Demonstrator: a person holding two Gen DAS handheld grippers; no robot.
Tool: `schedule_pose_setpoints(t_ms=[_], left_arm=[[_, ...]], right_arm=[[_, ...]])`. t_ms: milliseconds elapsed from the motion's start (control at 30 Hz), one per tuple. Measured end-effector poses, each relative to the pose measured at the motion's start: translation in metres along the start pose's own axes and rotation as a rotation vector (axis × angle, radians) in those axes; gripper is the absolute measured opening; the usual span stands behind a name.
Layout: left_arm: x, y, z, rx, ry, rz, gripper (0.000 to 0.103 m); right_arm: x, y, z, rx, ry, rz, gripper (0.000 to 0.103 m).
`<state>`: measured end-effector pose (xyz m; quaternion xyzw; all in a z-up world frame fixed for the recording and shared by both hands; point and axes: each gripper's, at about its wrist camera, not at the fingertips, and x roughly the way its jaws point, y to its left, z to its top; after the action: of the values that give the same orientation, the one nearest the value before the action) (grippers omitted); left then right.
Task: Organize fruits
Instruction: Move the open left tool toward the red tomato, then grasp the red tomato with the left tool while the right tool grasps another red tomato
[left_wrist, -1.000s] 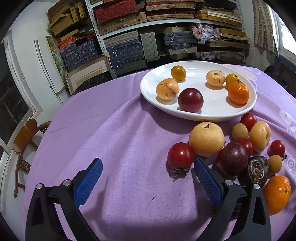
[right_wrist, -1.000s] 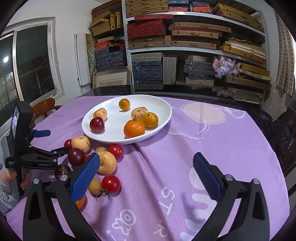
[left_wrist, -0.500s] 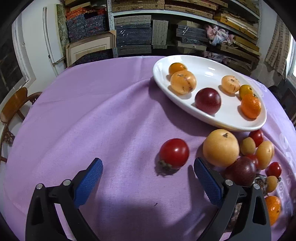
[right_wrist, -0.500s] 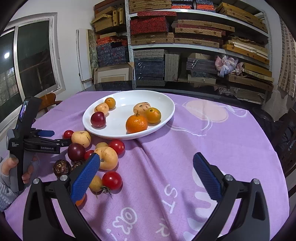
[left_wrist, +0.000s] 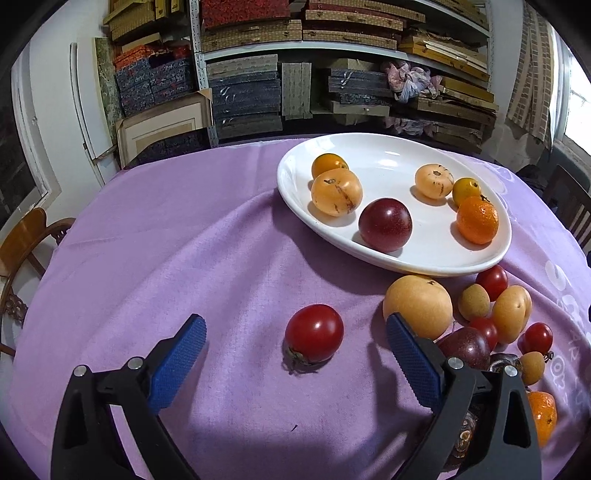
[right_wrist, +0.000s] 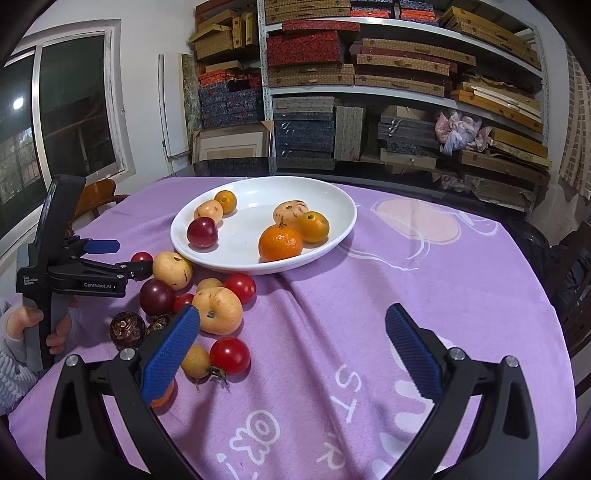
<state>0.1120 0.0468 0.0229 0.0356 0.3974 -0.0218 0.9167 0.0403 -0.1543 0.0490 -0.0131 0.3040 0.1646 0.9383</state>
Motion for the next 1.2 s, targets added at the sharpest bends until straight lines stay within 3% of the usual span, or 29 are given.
schedule_pose_setpoints(t_ms=[33, 100, 200, 333, 500, 667, 1000, 1200], left_arm=[[0.003, 0.002, 0.001, -0.011, 0.014, -0.012, 0.093], [0.013, 0.005, 0.001, -0.020, 0.064, -0.030, 0.064], [0.015, -0.001, 0.001, 0.012, 0.069, -0.015, 0.055], [0.016, -0.001, -0.001, 0.012, 0.068, -0.025, 0.054], [0.008, 0.004, -0.004, -0.015, 0.027, -0.039, 0.037], [-0.003, 0.000, -0.008, 0.006, -0.008, -0.046, 0.035], [0.009, -0.005, -0.010, 0.033, 0.062, -0.078, 0.034], [0.005, -0.005, -0.011, 0.042, 0.038, -0.074, 0.032]], right_arm=[[0.000, 0.002, -0.001, -0.007, 0.003, 0.000, 0.099], [0.000, 0.004, -0.002, -0.018, 0.005, 0.002, 0.099], [0.000, 0.006, -0.002, -0.027, 0.005, 0.001, 0.099], [0.000, 0.006, -0.002, -0.025, 0.004, 0.006, 0.099], [0.000, 0.008, -0.002, -0.034, 0.007, 0.009, 0.099], [0.001, 0.009, -0.003, -0.046, 0.020, 0.022, 0.099], [0.003, 0.017, -0.005, -0.075, 0.034, 0.035, 0.099], [0.004, 0.015, -0.006, -0.066, 0.039, 0.042, 0.099]])
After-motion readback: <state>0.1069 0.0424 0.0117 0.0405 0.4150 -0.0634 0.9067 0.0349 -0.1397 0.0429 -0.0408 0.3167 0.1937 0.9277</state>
